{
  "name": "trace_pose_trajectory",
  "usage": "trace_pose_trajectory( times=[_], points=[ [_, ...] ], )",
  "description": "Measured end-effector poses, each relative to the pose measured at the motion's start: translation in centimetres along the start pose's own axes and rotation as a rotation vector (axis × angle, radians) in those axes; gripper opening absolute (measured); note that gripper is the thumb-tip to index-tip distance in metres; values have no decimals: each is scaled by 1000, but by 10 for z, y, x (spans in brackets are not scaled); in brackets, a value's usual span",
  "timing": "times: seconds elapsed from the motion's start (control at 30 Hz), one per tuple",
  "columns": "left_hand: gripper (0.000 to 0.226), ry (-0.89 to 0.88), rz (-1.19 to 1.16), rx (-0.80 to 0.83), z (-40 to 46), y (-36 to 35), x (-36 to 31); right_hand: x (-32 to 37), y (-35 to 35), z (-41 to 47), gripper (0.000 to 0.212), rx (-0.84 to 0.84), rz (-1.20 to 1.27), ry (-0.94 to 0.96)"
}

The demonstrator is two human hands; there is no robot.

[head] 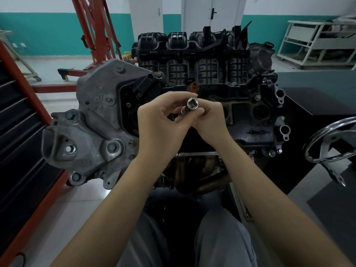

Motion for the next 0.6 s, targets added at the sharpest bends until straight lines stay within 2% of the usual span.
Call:
trace_pose_trajectory(
  times=[0.07,0.23,0.43,0.6],
  points=[
    [29,18,-21,-23,1,1,0,1,-1,1,36,29,-3,-6],
    [37,22,-111,111,0,1,0,-1,-1,-1,34,79,38,-47],
    [33,15,-21,-18,1,1,-4,0,-1,-1,37,24,35,-18],
    [35,8,-60,30,0,0,-2,1,1,-1,38,73,31,-31]
  ],
)
Point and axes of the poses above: each hand's wrist, its own z-axis towards the middle knuckle, its own y-axis out of the back of the hand, x = y × z, the point moved 1 cm from there along z, towards the middle knuckle, and after that the axes turned 12 degrees about z, right-handed, at the moved point
